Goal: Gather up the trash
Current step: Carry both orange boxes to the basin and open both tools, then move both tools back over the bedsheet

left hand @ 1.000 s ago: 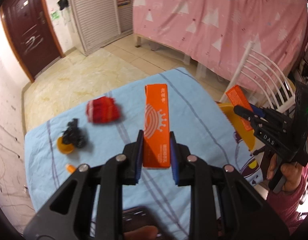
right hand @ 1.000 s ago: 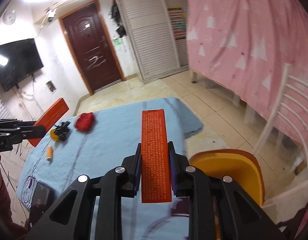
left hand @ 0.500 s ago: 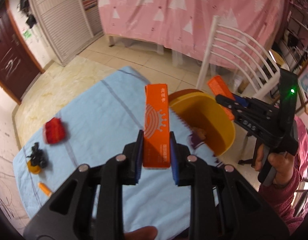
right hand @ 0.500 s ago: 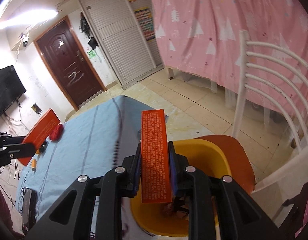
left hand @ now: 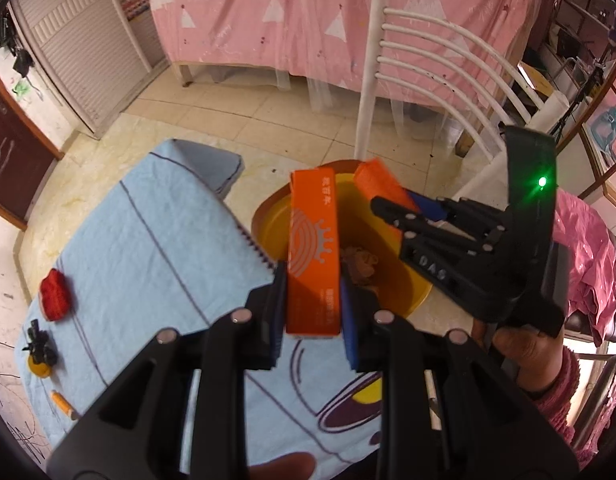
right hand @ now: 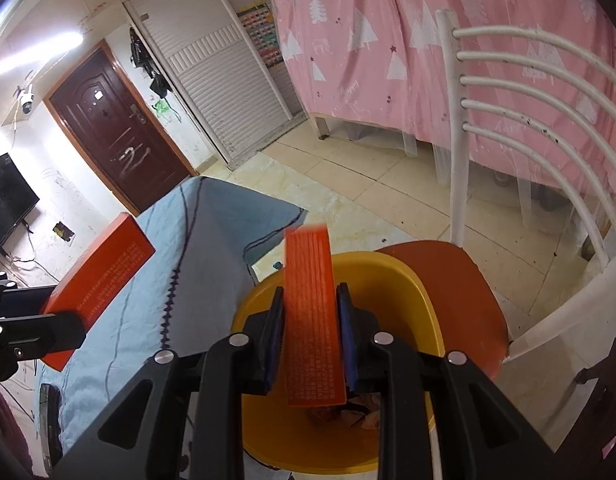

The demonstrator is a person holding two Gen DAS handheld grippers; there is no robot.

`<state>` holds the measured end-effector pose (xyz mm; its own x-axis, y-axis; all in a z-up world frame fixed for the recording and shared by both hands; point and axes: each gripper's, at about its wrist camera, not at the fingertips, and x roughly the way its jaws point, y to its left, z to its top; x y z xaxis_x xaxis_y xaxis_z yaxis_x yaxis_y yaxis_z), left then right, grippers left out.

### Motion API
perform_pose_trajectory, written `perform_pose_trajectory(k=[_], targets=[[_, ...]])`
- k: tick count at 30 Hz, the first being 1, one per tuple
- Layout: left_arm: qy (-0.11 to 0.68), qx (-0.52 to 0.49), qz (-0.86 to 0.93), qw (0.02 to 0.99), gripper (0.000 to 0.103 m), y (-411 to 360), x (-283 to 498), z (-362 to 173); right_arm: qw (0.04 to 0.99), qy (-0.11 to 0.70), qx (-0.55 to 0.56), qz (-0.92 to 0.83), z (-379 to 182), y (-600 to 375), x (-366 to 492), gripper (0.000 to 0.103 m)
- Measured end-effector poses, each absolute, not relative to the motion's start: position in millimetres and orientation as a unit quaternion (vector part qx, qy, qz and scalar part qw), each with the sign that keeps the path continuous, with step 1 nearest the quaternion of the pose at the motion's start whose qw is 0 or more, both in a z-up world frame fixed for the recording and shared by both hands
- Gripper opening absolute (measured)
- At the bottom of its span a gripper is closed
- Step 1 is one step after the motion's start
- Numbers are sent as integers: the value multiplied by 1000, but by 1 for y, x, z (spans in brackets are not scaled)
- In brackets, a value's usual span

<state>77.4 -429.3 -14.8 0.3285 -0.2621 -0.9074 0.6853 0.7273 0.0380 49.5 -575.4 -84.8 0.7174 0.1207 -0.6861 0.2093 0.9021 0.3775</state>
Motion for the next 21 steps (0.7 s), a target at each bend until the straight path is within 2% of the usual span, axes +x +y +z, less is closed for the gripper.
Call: perform_pose_trajectory(k=[1,3,5,14,19,21], targets=[[499,214,-303,783,23,-433,79,-17,900,374,223,-24,-85,-577,50,28],[503,214,-303,781,32,-437,80,-19,899,373,230,-23,-86,-580,51,39],[503,216,-303,780,32,-439,80,-20,900,369,230,-24,-85,-579,49,49],[501,201,-293,789,33,-417,86,-11,905,361,225,-18,-72,-570,53,52],[499,181,-285,798,37,-388,92,0,911,361,202,-8,-61,-553,62,53],[497,172,-280,803,44,-377,94,4,912,362,192,-1,-55,-542,67,53]])
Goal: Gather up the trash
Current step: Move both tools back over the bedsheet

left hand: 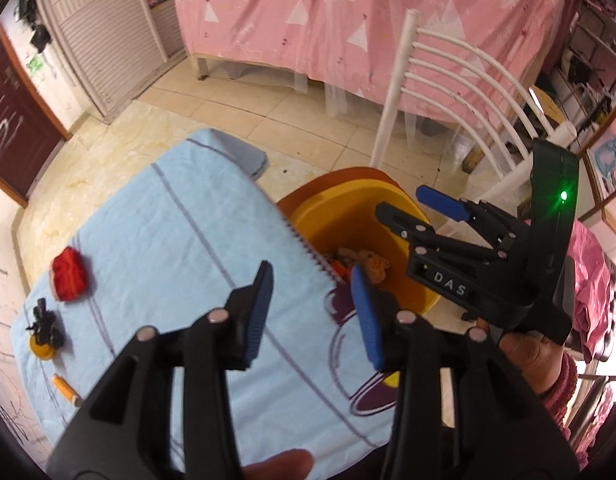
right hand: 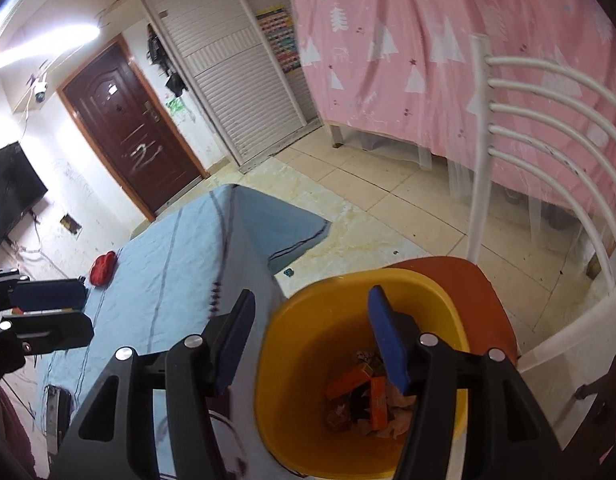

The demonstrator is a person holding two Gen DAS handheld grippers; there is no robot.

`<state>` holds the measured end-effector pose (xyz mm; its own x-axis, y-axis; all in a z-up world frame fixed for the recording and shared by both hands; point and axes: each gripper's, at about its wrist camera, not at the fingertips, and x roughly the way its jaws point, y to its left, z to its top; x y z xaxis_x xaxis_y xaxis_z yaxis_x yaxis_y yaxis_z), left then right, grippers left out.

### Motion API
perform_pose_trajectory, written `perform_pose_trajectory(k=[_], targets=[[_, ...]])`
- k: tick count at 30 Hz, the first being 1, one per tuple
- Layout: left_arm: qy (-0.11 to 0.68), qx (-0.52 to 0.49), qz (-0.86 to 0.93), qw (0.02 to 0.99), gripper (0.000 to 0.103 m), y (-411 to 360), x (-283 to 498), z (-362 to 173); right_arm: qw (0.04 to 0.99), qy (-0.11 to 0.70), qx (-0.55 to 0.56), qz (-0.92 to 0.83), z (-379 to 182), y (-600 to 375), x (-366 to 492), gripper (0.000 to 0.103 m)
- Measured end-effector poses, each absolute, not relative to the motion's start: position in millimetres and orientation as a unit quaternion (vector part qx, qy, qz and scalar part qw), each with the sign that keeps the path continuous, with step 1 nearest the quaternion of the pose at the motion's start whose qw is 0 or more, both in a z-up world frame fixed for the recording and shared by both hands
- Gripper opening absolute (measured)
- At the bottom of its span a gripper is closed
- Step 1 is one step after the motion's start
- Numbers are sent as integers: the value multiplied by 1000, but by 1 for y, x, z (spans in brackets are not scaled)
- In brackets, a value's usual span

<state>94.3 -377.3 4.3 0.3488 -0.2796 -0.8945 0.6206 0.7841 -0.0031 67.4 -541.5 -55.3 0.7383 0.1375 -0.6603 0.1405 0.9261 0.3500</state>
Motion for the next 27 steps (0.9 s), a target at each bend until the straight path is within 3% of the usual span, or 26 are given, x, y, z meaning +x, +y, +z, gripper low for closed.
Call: perform_pose_trajectory(k=[6,27], targets=[[487,142,-258,822,53,-332,105,18,917,362,168,23,-38,-507,84,53],[480,85,-148,860,53,-158,153,26,914,385,59,112,-10,-356,145,54]])
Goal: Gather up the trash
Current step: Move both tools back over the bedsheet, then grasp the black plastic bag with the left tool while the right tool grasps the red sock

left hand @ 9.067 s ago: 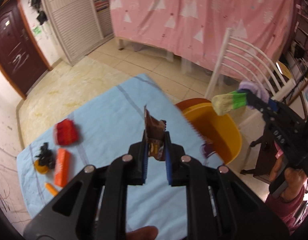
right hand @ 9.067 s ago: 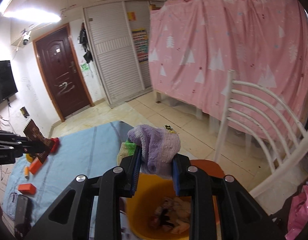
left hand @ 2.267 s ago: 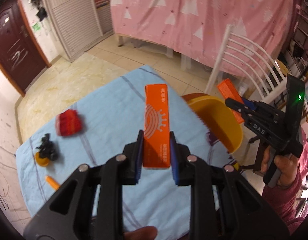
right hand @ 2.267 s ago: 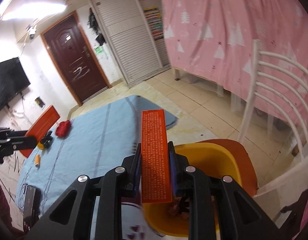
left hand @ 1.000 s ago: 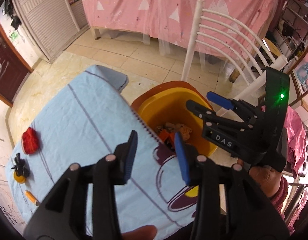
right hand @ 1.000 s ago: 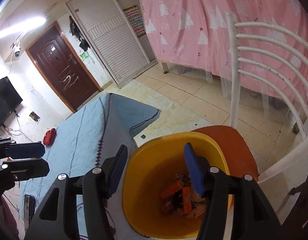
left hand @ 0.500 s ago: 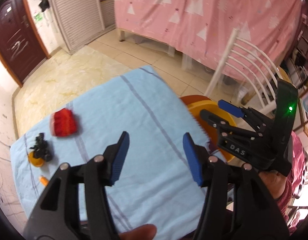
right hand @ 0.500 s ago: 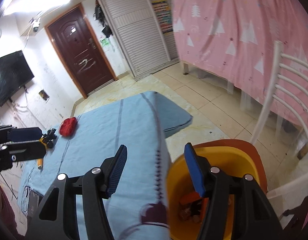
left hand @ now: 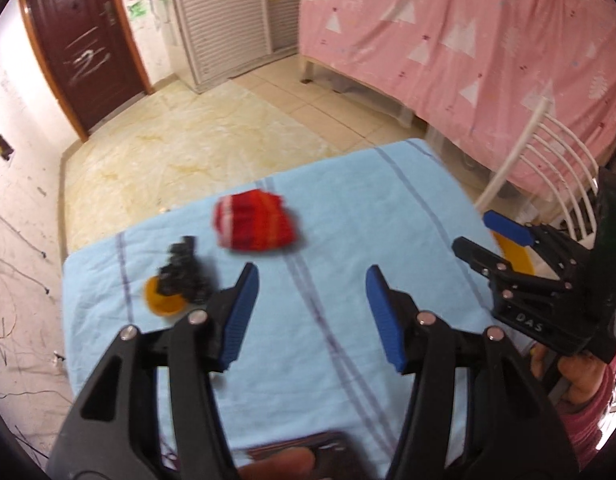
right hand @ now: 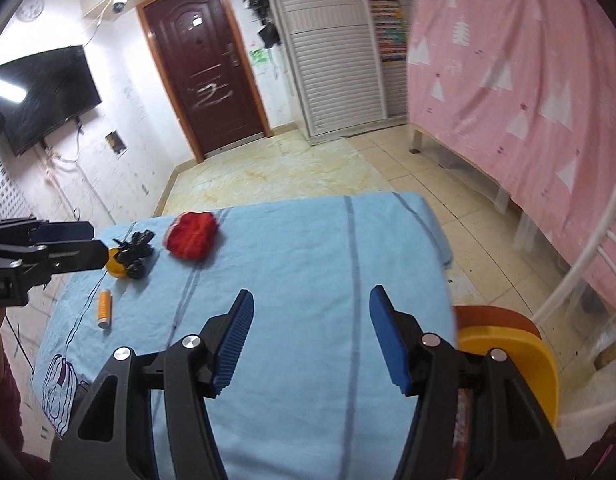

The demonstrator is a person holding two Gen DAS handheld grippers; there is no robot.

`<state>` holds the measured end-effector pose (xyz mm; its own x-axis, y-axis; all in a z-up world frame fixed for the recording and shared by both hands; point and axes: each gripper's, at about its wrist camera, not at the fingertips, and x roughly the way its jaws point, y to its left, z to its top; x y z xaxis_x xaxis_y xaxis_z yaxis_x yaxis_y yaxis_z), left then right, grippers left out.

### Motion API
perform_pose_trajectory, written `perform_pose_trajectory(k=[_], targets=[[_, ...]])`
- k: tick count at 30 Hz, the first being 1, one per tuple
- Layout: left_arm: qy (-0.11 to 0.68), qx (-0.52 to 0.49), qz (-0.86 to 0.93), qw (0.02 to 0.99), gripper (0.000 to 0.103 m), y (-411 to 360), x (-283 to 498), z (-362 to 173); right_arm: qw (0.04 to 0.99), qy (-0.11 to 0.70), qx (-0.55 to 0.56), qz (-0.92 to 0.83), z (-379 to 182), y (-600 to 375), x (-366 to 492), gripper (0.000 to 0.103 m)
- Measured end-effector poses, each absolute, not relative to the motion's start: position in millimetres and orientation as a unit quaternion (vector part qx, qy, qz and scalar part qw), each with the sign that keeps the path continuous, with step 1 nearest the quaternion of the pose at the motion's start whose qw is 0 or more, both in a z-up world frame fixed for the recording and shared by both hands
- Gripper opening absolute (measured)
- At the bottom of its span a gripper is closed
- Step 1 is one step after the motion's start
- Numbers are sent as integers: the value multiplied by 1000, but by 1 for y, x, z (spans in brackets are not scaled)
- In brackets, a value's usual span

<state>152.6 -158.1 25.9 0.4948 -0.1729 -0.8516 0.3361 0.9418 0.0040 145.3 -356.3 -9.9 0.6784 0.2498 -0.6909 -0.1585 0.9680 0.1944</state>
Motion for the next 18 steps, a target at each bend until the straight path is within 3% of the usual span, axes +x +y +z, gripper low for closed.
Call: perform_pose_trajectory(k=[18], targets=[[514,37,-108,850,53,-73,209,-9,899,410,-2,154,-12,-253,204,54]])
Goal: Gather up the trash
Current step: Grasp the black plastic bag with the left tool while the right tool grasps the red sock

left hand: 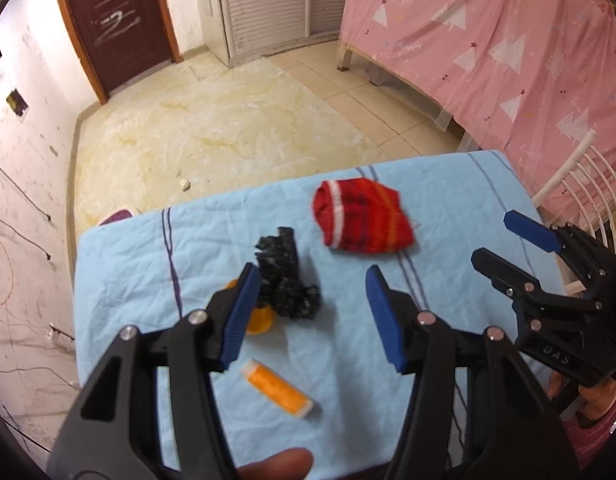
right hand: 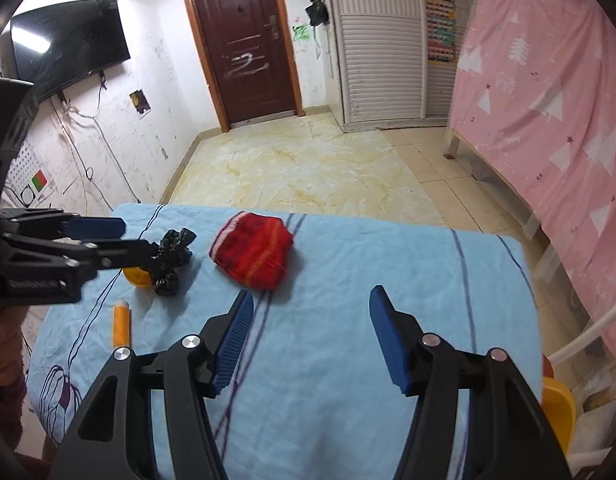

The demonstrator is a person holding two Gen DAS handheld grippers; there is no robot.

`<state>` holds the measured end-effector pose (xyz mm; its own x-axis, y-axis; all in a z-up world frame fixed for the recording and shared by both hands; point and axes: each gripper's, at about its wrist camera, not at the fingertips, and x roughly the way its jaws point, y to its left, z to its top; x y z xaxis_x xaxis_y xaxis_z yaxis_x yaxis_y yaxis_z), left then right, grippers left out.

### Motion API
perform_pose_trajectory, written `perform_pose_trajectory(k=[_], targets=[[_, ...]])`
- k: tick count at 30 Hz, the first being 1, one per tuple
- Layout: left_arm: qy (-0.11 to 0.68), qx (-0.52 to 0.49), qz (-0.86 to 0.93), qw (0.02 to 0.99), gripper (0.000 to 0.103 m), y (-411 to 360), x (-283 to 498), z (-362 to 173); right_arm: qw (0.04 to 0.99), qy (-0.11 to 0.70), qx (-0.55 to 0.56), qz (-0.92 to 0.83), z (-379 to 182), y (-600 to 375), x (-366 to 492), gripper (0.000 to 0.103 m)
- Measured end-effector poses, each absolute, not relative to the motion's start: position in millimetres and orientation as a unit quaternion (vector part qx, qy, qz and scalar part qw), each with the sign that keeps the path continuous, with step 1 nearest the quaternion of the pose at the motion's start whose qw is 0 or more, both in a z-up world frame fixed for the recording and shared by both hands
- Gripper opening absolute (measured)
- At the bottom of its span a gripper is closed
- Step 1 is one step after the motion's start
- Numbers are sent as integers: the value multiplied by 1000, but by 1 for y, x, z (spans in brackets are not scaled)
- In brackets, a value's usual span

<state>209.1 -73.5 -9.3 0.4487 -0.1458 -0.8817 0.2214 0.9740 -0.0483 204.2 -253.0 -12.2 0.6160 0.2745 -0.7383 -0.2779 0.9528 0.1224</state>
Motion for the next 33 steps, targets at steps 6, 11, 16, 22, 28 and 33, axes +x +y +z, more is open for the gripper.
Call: perform_pose_trajectory(k=[6,11,16,22,28,33], targets=[[533,23,-105,839,53,-63,229,-32,892,422,-15,160,-17,-228,228,54],[546,14,-109,831,53,-58,240,-42,889,429,-21,161,-22,-217,240,54],[555,3,-116,824,45,-54,245,-51,885,435,-24,163,-24,-211,251,54],[554,1,-128,822,29,-50,242,-61,882,438,-21,170,-31,-204,268,54],[548,-11,-136,825,22,-45,239,-57,871,455,-8,185,-40,-198,285,57],[536,-32,-139,832,22,-34,234,-43,864,464,-7,195,-45,-191,293,68]])
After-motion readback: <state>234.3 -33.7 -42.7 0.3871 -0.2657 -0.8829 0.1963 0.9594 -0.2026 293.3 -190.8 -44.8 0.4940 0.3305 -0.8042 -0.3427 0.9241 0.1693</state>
